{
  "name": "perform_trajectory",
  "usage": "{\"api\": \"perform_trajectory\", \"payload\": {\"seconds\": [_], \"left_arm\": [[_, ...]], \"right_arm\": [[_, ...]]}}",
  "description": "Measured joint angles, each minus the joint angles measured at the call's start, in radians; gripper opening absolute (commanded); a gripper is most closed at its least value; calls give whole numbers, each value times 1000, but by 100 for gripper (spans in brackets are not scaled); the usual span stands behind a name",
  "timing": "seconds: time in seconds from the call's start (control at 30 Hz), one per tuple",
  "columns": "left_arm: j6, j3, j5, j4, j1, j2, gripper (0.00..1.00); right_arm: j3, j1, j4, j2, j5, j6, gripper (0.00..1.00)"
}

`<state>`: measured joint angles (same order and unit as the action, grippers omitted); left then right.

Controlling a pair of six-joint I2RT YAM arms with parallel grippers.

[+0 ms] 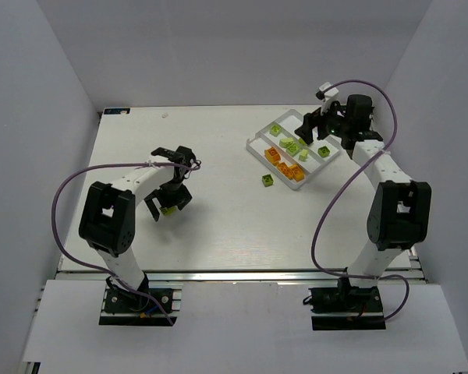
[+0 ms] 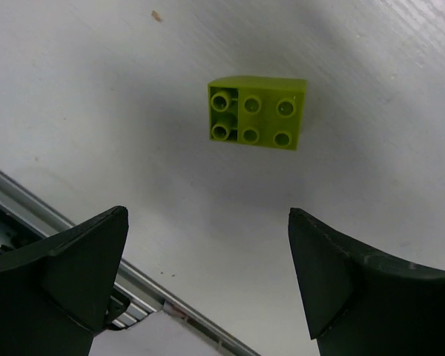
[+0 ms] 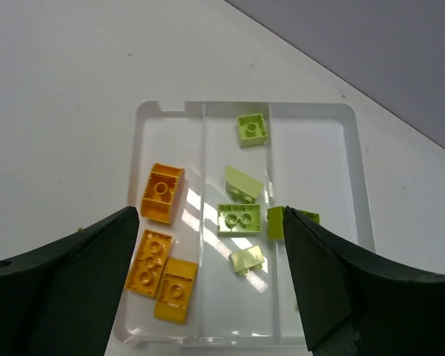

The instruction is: Sort the legos into containers by color

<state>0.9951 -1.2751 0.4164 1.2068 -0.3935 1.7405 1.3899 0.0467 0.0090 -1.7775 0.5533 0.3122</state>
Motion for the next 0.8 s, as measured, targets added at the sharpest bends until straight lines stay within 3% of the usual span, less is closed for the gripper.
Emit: {"api": "perform_trajectory", "payload": {"seconds": [0.17, 0.53, 0.67, 0.77, 0.8], "left_arm": [[-19, 51, -49, -106, 30, 13, 98], [-90, 85, -120, -298, 108, 81, 90], [-105, 137, -158, -365, 140, 47, 80], [-116, 171, -186, -412, 158, 27, 62], [-120, 179, -196, -427, 164, 22, 52]], "right_arm": [[-97, -3, 16, 101, 112, -24, 84], [-179, -10, 14, 119, 192, -67, 85], [-185, -19, 16, 133, 203, -72, 85], [-197, -26, 15, 143, 210, -75, 84], [-198, -27, 15, 143, 211, -76, 84]]}}
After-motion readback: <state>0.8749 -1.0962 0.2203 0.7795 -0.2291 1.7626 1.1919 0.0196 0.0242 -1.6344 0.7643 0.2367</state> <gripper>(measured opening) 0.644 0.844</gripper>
